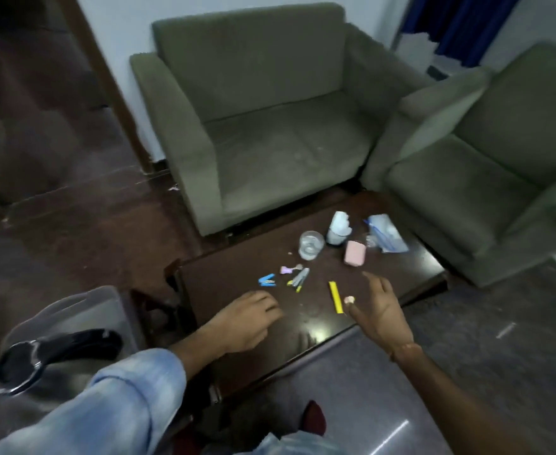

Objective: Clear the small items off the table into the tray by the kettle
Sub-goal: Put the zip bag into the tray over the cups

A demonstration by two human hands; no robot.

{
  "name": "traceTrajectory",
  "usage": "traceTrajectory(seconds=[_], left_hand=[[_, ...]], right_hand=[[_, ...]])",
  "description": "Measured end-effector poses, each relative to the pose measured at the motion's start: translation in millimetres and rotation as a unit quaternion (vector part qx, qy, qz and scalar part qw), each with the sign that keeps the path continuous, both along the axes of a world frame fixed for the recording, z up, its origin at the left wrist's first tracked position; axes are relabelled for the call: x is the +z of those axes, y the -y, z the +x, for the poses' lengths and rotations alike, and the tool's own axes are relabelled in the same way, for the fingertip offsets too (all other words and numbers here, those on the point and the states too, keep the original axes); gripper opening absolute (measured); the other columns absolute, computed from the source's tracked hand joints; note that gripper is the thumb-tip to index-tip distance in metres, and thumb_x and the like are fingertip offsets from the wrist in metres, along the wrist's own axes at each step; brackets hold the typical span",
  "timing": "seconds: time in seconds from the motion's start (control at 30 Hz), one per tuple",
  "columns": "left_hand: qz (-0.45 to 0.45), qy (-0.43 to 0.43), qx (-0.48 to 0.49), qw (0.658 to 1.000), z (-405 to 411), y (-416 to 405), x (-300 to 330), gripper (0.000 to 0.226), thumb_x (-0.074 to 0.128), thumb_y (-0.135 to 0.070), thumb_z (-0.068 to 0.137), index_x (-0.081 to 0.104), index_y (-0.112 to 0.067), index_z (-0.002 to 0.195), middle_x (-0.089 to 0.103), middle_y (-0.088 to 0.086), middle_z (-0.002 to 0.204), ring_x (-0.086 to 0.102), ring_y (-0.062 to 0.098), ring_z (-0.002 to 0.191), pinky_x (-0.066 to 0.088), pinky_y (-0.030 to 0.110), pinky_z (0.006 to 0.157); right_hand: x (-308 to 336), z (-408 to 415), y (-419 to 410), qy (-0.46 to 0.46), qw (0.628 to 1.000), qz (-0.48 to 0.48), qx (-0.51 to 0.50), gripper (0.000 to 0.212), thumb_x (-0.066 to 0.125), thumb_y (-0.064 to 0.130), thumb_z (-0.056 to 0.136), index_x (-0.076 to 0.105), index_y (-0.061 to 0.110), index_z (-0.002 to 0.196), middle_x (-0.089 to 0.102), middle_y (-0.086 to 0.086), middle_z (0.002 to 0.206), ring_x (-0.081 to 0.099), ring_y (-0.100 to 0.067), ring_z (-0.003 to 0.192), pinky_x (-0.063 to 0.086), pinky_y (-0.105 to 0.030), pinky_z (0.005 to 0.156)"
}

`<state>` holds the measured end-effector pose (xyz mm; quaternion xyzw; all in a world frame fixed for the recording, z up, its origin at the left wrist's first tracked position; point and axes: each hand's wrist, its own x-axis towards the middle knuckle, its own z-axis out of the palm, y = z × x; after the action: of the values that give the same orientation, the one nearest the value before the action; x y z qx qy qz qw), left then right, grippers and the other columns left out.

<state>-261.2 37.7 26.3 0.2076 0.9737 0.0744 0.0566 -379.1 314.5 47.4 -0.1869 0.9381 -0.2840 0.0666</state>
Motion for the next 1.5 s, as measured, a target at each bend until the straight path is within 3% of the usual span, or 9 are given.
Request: traceTrajectory(seconds=[0.17,0.4,0.57,0.7,0.8,1.03,1.17,1.3,1.5], left_hand=[[0.057,-0.05,-0.043,0.996,-98,-92,32,0.04,0.06,-0.014,0.082,0.064,-0.014,0.122,0.064,0.007,0.116,0.059,0.026,0.111,0.045,0.035,0.102],[0.151,-0.013,-0.023,0.988,-183,-150,45,0.042,0.057,-0.011,0.086,0.062,-0.015,0.127,0.062,0.005,0.123,0.056,0.022,0.117,0.042,0.035,0.102],[0.202,0.024,0.043,0.978,-232,-157,27,0.038,0.06,-0.012,0.086,0.065,-0.017,0.123,0.063,0.0,0.123,0.058,0.019,0.115,0.04,0.022,0.096],[0.198,0.052,0.045,0.978,-270,-164,19,0.038,0.061,-0.014,0.084,0.064,-0.02,0.121,0.063,-0.001,0.119,0.06,0.02,0.111,0.046,0.029,0.091],[0.186,0.057,0.046,0.98,-297,-172,16,0.035,0.06,-0.017,0.085,0.063,-0.024,0.12,0.062,-0.006,0.121,0.057,0.014,0.114,0.04,0.02,0.085],[0.182,0.077,0.086,0.977,-369,-209,1,0.022,0.059,-0.02,0.088,0.066,-0.024,0.108,0.064,-0.005,0.111,0.062,0.016,0.104,0.047,0.03,0.079],[0.171,0.088,0.161,0.968,-404,-236,-9,0.009,0.059,-0.027,0.086,0.066,-0.025,0.093,0.065,-0.006,0.098,0.064,0.017,0.095,0.04,0.026,0.068],[0.198,0.14,0.253,0.936,-439,-263,-17,0.005,0.064,-0.031,0.081,0.063,-0.026,0.081,0.068,-0.009,0.085,0.065,0.014,0.084,0.047,0.028,0.068],[0.31,0.238,0.443,0.806,-453,-302,-60,0.012,0.071,-0.028,0.083,0.066,-0.022,0.075,0.066,-0.01,0.068,0.069,0.02,0.084,0.047,0.024,0.069]], right_hand=[[23,-44,-74,-0.017,0.998,-0.02,-0.052,0.075,0.078,0.018,0.074,0.043,0.001,0.137,0.047,-0.018,0.132,0.051,-0.032,0.119,0.041,-0.037,0.106],[26,-84,-117,-0.001,0.991,-0.045,-0.125,0.072,0.074,0.024,0.079,0.04,0.008,0.14,0.043,-0.012,0.136,0.058,-0.028,0.11,0.041,-0.029,0.103],[17,-113,-125,0.034,0.985,-0.034,-0.166,0.066,0.068,0.034,0.085,0.041,0.01,0.14,0.043,-0.009,0.139,0.047,-0.021,0.125,0.031,-0.018,0.1],[18,-148,-139,0.049,0.97,-0.053,-0.233,0.062,0.066,0.04,0.086,0.045,0.011,0.137,0.048,-0.013,0.137,0.047,-0.024,0.126,0.038,-0.03,0.105],[17,-173,-148,0.067,0.959,-0.061,-0.267,0.062,0.066,0.041,0.085,0.047,0.01,0.135,0.051,-0.014,0.136,0.048,-0.025,0.126,0.041,-0.034,0.105],[3,-251,-179,0.119,0.962,-0.016,-0.246,0.066,0.065,0.046,0.084,0.043,0.014,0.137,0.049,-0.015,0.136,0.05,-0.028,0.123,0.045,-0.039,0.101],[-7,-299,-201,0.141,0.968,0.003,-0.207,0.069,0.065,0.048,0.083,0.042,0.014,0.139,0.05,-0.014,0.135,0.052,-0.027,0.121,0.047,-0.039,0.1],[-17,-343,-227,0.174,0.971,0.042,-0.158,0.074,0.063,0.051,0.083,0.038,0.014,0.142,0.049,-0.01,0.138,0.049,-0.025,0.125,0.044,-0.035,0.1],[-52,-389,-240,0.257,0.957,0.059,-0.122,0.066,0.063,0.039,0.084,0.04,0.011,0.14,0.053,-0.015,0.136,0.053,-0.03,0.123,0.046,-0.037,0.099]])
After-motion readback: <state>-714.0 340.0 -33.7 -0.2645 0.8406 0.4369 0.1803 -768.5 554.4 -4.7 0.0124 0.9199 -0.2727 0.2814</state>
